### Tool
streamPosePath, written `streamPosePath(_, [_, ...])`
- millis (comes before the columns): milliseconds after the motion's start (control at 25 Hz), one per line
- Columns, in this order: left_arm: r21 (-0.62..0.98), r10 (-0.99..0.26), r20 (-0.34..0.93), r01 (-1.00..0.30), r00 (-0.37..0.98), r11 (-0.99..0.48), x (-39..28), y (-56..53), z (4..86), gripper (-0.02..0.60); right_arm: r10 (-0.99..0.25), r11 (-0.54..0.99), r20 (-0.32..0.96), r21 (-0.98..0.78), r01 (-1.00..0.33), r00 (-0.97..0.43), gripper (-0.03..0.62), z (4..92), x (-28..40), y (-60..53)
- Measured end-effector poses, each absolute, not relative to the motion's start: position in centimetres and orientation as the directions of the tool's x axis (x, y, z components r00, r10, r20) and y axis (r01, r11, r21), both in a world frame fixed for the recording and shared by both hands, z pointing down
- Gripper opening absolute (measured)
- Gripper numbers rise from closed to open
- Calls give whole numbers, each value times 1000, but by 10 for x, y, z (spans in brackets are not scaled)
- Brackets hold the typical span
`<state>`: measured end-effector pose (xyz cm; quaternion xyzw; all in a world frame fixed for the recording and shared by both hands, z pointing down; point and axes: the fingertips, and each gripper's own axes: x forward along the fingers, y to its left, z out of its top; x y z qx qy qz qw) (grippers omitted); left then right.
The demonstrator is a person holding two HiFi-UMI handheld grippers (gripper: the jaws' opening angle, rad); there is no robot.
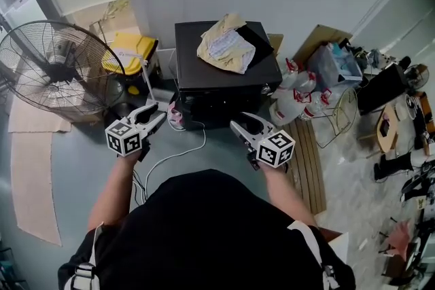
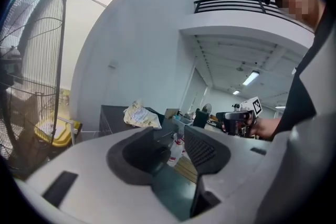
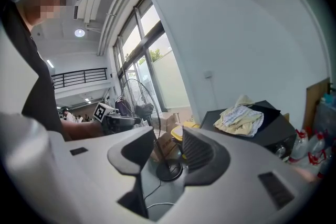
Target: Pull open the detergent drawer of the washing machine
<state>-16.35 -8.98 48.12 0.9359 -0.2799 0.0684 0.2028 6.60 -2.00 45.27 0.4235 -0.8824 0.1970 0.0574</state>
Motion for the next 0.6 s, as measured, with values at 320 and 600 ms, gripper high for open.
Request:
streamPosePath(320, [346,-479,235,-534,846,-772,-172,-97,485,186,-747,537,256,-311,-784,-614,149,456,61,-23])
streamPosePath(600, [356,-470,236,-526,850,-772,-175,-103,489,186,-757,520,257,-321,-792,-601,140,456,61,-32])
